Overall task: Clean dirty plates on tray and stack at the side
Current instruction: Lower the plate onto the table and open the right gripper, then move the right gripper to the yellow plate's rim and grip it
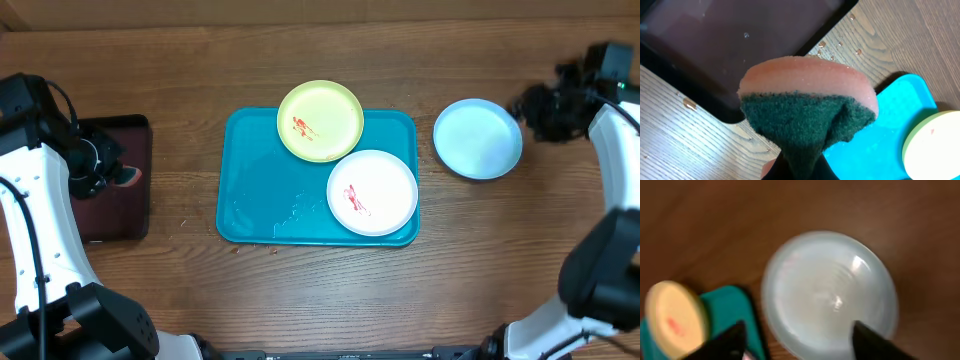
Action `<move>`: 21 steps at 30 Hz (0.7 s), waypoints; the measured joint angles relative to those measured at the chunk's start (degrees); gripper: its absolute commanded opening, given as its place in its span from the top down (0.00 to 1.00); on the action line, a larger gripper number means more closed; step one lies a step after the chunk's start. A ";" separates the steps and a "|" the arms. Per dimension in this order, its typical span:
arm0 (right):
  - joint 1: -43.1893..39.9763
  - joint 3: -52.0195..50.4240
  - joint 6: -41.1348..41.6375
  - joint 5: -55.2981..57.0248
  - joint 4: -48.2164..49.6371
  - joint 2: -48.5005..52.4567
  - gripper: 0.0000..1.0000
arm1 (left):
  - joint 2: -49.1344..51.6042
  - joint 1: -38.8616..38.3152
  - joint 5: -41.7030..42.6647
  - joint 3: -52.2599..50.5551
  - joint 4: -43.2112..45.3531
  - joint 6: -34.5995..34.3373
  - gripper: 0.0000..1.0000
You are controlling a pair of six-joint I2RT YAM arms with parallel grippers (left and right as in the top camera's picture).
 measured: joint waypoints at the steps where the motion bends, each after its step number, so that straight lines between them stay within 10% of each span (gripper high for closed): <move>1: 2.05 0.79 -1.05 -0.96 1.51 -1.68 0.14 | -0.02 -0.31 -0.02 -0.02 0.22 0.02 0.96; 21: 33.68 2.05 -9.99 11.89 23.34 16.46 0.24 | 0.00 -6.29 0.00 -2.67 4.17 1.70 0.96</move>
